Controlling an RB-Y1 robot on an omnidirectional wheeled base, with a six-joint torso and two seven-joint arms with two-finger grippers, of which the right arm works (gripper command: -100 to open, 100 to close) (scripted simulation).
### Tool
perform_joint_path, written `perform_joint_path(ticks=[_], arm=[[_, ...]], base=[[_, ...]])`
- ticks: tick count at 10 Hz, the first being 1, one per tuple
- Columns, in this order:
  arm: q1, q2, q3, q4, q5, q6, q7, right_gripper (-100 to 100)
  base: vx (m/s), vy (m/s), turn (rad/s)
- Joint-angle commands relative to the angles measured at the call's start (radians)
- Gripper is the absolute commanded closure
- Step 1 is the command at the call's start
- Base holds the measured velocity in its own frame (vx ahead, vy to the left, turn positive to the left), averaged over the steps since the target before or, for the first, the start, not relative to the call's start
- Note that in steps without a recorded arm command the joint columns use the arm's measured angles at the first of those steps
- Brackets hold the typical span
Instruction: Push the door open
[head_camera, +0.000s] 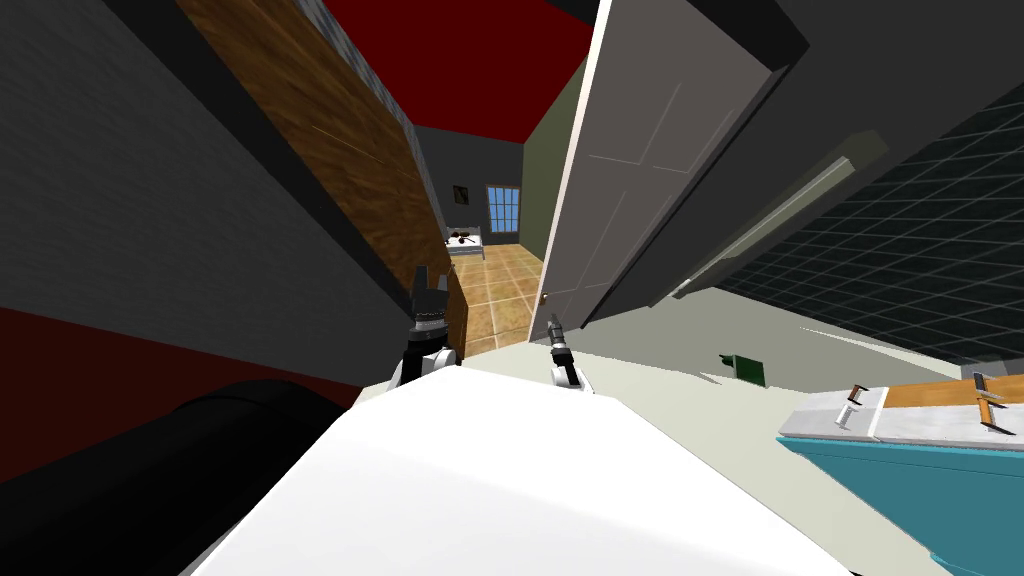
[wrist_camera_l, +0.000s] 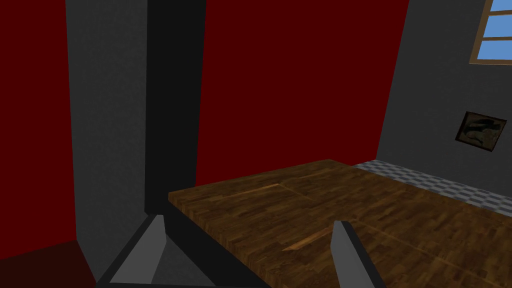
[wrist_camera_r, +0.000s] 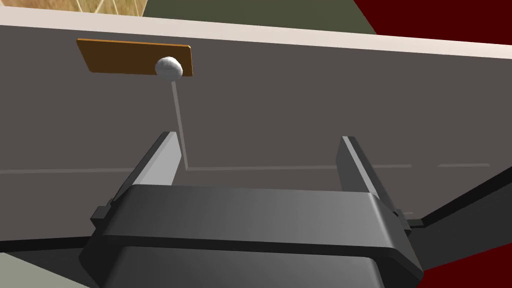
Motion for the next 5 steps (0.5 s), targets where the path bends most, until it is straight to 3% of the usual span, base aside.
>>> perform_joint_path(ticks=[1, 4, 5], arm=[[-0.018, 0.004, 0.006, 0.047, -0.002, -0.014, -0.003, -100], [-0.059, 0.013, 0.017, 0.134, -0.005, -0.037, -0.008, -100], [-0.059, 0.013, 0.017, 0.141, -0.005, -0.037, -0.008, -100]], base=[[0.062, -0.081, 0.059], [0.075, -0.124, 0.078], [0.05, -0.083, 0.029]])
